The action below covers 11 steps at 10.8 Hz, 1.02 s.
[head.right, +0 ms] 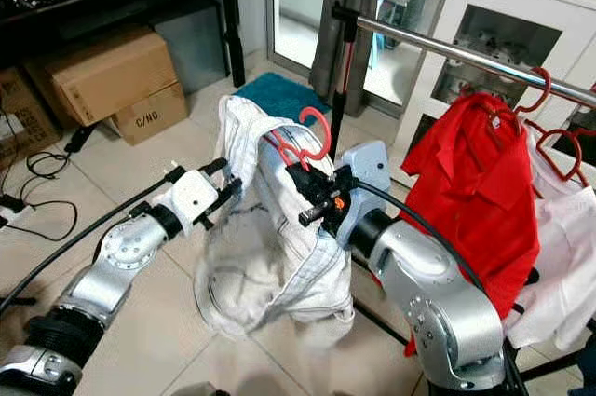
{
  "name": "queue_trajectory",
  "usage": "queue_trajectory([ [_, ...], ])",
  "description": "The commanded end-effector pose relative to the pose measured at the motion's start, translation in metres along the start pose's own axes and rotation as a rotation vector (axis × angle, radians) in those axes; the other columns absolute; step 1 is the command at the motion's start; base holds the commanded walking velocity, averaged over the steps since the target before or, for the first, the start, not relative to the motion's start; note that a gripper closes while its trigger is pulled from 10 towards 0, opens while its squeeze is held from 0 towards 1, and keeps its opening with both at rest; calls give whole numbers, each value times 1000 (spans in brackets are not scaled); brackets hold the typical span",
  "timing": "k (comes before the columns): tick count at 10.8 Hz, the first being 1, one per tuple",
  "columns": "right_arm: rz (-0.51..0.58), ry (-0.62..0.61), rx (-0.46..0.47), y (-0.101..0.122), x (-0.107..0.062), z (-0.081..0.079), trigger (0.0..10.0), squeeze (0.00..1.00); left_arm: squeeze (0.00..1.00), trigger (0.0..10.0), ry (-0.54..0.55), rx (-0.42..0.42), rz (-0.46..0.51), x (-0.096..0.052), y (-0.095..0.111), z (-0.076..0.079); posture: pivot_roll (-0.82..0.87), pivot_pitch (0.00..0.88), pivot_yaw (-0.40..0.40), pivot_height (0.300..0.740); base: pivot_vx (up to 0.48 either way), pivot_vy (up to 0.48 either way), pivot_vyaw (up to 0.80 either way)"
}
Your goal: Hang hanger
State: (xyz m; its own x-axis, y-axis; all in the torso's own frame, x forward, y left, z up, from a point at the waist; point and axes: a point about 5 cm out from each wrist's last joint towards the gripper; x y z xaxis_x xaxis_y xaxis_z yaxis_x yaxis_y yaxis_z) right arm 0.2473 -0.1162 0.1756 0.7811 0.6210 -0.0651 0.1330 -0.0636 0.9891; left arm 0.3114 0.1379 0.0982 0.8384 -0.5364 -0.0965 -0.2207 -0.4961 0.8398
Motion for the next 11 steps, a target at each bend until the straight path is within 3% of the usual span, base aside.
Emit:
queue_trajectory([
  [1,103,33,-33,19,1,-5,0,0,0,0,8,12,-39,1,-5,-4,-42,0,-2,740,0,0,0],
  [4,125,17,-20,21,3,-2,0,0,0,0,123,-92,-30,-1,-10,-15,-42,0,-2,740,0,0,0],
  [7,133,12,-17,23,3,-1,0,0,0,0,155,-165,-25,-1,-11,-16,-43,0,-2,740,0,0,0],
  [9,153,5,-20,27,4,1,0,0,0,0,111,-175,201,0,16,-10,-44,0,-5,740,0,0,0],
  [10,157,-1,-19,27,4,2,0,0,1000,10000,30,-80,320,-3,31,0,-44,0,-5,740,0,0,0],
  [11,159,-2,-20,27,4,2,0,0,1000,10000,-22,-54,340,-2,33,8,-43,0,-10,740,0,0,0],
])
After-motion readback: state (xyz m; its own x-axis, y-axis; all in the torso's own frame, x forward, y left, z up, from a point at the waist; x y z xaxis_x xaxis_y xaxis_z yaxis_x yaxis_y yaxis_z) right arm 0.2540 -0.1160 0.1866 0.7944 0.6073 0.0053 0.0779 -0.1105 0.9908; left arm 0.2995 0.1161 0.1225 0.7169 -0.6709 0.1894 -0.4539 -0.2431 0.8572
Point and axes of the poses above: a point about 5 cm out from each wrist's last joint towards the gripper, its own x axis pointing out of the wrist towards the gripper, its own y axis along the axis of the wrist's last joint, z = x × y, and after that the axes turned 1 degree about -x, right-handed
